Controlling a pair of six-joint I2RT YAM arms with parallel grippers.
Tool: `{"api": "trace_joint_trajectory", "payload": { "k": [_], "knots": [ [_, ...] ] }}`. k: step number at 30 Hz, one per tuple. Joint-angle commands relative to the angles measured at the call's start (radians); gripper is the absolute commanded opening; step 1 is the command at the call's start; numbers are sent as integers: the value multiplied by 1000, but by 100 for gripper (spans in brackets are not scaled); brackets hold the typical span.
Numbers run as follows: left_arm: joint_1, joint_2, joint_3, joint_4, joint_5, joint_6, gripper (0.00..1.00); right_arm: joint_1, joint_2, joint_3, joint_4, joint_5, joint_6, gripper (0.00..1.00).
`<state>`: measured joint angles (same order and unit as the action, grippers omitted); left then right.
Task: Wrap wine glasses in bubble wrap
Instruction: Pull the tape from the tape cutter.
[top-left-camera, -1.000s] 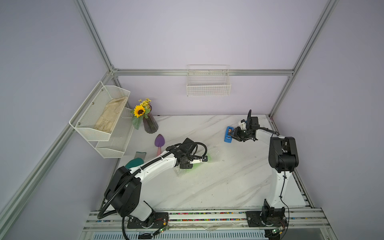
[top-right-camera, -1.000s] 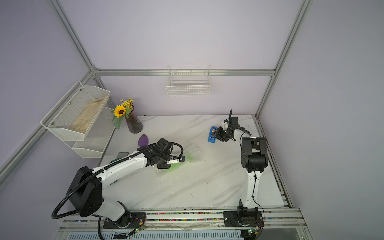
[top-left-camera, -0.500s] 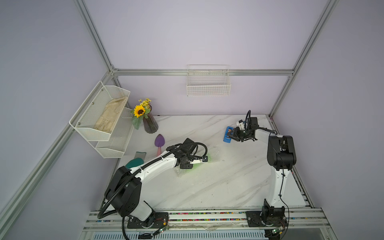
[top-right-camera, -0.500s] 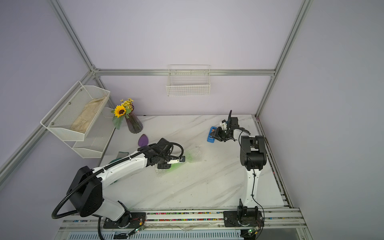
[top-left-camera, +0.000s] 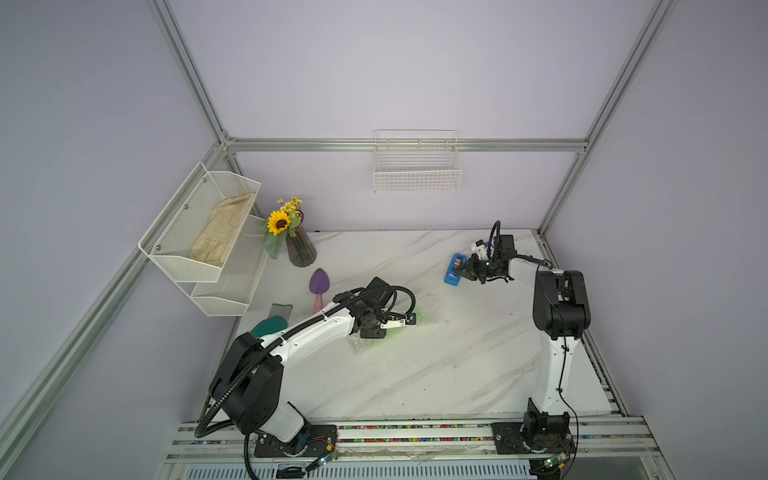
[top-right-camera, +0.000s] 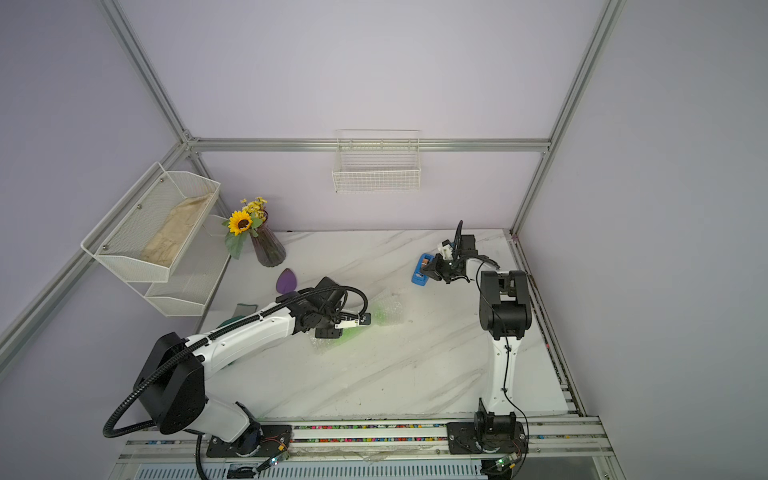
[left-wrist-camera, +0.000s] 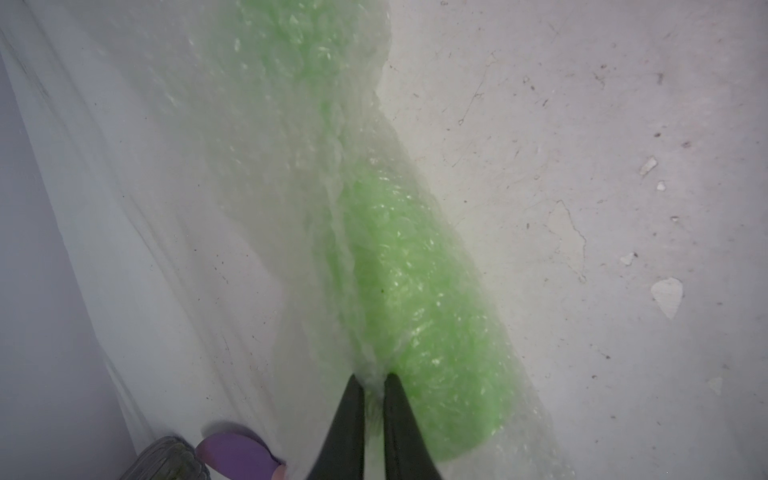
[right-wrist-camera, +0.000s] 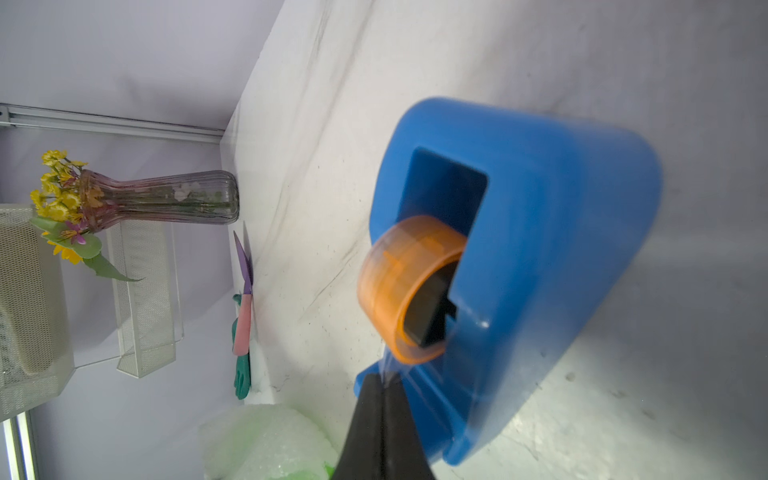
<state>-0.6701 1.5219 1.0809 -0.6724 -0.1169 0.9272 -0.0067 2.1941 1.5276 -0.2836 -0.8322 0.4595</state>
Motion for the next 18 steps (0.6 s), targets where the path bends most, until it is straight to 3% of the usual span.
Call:
{"api": "trace_joint_trajectory", "payload": {
  "k": [1,9,18],
  "knots": [
    [-6,1,-9,-7,-4,3,12,-9,-39,-1,54,-51,32,0],
    [-9,-2,-6,-10,-7,4,12,-49,-86,-52,195,-119,209,0],
    [-13,-3,-4,-16,-10,1,12,-78,-65,-209,501,-217,594,0]
  ]
}}
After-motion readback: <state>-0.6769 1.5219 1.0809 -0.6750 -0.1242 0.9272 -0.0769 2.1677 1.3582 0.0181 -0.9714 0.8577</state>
